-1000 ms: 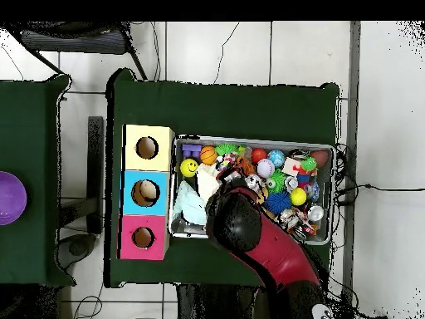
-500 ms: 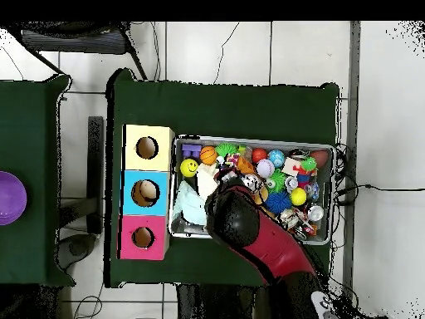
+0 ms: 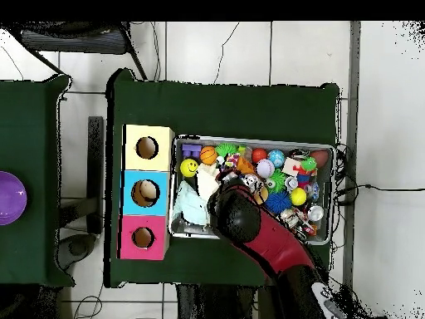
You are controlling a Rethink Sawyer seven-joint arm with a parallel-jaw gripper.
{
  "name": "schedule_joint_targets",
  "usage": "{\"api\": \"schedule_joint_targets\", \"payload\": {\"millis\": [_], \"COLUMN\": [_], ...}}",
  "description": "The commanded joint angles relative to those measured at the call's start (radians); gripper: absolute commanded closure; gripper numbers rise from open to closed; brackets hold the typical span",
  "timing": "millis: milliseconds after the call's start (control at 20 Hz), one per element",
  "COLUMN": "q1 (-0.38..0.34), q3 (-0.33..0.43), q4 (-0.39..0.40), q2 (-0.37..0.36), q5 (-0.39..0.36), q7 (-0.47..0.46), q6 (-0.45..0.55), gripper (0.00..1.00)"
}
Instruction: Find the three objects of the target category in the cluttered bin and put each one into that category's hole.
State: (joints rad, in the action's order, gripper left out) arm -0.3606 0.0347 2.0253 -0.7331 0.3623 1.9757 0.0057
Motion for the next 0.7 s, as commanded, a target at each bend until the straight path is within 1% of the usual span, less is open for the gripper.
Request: {"api": "schedule_joint_targets", "payload": {"millis": [50,150,250,450,700], "q1": [0.05,0.059,0.051,0.056,0.036], "q3": [-0.048,-0.075,-0.078,-0.113,-0.122], "q4": [-0.062,-0.069,-0.064,-0.075,-0.088], "q2": [0.016,0.015,0.025,0.056,0.08], "q5": [0.001,0.005,-0.001,-0.006,-0.021], "q7": [0.135,0.131,0.129,0.117,0.104], "q6": [0.03,0.047,0.046,0.049,0.039], "gripper": [0.0,0.0,0.0,0.0,0.0]}}
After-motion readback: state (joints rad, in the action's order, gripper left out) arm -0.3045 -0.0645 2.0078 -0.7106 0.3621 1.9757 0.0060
